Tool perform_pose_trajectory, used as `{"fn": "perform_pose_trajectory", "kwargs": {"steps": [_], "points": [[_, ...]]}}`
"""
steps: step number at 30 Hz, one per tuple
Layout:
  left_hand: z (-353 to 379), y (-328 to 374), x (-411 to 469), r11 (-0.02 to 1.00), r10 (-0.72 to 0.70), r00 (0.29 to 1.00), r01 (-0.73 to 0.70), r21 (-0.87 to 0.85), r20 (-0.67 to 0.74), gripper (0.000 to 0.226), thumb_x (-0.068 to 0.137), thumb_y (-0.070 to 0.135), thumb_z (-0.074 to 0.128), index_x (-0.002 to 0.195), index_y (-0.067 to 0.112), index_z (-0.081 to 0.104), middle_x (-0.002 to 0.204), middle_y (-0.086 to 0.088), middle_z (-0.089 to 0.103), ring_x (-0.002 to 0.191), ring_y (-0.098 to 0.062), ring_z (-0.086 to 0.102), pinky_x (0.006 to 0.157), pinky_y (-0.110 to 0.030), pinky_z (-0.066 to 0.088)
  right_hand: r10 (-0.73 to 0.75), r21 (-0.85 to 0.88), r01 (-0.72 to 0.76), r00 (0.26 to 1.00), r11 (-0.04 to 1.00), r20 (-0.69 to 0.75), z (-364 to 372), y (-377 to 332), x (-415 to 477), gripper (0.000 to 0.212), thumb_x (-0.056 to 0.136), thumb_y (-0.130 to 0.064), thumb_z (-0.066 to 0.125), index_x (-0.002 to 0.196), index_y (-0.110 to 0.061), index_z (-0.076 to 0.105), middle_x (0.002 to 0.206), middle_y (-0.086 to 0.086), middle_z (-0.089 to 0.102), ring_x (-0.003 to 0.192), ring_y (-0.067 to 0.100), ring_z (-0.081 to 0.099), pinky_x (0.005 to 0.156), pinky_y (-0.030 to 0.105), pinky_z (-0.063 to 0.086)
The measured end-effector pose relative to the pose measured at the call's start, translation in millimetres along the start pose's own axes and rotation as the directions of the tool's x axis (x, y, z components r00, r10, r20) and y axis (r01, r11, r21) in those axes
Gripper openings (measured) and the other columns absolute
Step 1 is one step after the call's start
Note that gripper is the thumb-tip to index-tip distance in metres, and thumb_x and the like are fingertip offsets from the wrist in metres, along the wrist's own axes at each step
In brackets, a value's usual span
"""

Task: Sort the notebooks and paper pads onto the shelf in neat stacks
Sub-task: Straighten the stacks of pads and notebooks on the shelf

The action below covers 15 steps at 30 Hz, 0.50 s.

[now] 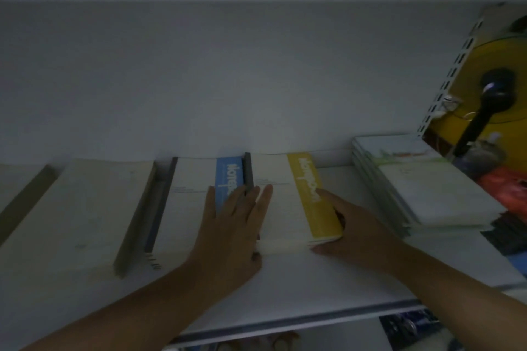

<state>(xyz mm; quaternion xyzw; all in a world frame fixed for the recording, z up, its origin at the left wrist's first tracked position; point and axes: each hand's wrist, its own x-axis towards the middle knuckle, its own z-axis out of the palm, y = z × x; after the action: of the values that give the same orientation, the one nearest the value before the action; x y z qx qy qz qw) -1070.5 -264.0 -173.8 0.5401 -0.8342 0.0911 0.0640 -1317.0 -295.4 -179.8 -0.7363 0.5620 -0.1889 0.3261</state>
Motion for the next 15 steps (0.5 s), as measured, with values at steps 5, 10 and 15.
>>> {"fn": "perform_pose_trajectory", "kwargs": {"steps": [5,10,15], "points": [[-13,9,3,0.998,-0.045,0.990,0.050,-0.031,0.137,0.131,0.056,0.055,0.077,0.149,0.020,-0.009,0.155,-0.004,0.023,0.141,-0.025,0.024,0.107,-0.067,0.023,0.032,-0.049,-0.027,0.995,0.998,0.095,-4,-2,2,0.115,0.064,-0.038,0.085,0.147,-0.042,0.006,0.134,-0.015,0.043,0.118,-0.001,0.045,0.094,0.012,0.033],[-46,-44,20,0.678,-0.448,0.860,0.506,-0.533,0.246,0.095,0.084,0.056,0.056,0.152,0.025,-0.003,0.157,0.012,-0.006,0.146,-0.010,-0.003,0.120,-0.033,0.001,0.002,0.422,-0.034,0.997,0.906,0.076,-18,-9,11,0.046,0.089,-0.008,0.061,0.122,-0.034,0.045,0.111,-0.023,0.059,0.083,-0.020,0.058,0.067,0.000,0.044],[-38,-94,28,0.173,-0.619,0.634,0.685,-0.708,0.463,0.056,0.093,0.026,0.057,0.143,0.011,0.037,0.135,-0.012,0.049,0.109,-0.026,0.052,0.086,-0.029,0.043,0.252,0.653,-0.167,0.967,0.739,-0.039,-6,-10,49,0.022,0.095,-0.002,0.046,0.105,-0.006,0.065,0.086,0.008,0.069,0.065,0.014,0.068,0.059,0.028,0.051]]}}
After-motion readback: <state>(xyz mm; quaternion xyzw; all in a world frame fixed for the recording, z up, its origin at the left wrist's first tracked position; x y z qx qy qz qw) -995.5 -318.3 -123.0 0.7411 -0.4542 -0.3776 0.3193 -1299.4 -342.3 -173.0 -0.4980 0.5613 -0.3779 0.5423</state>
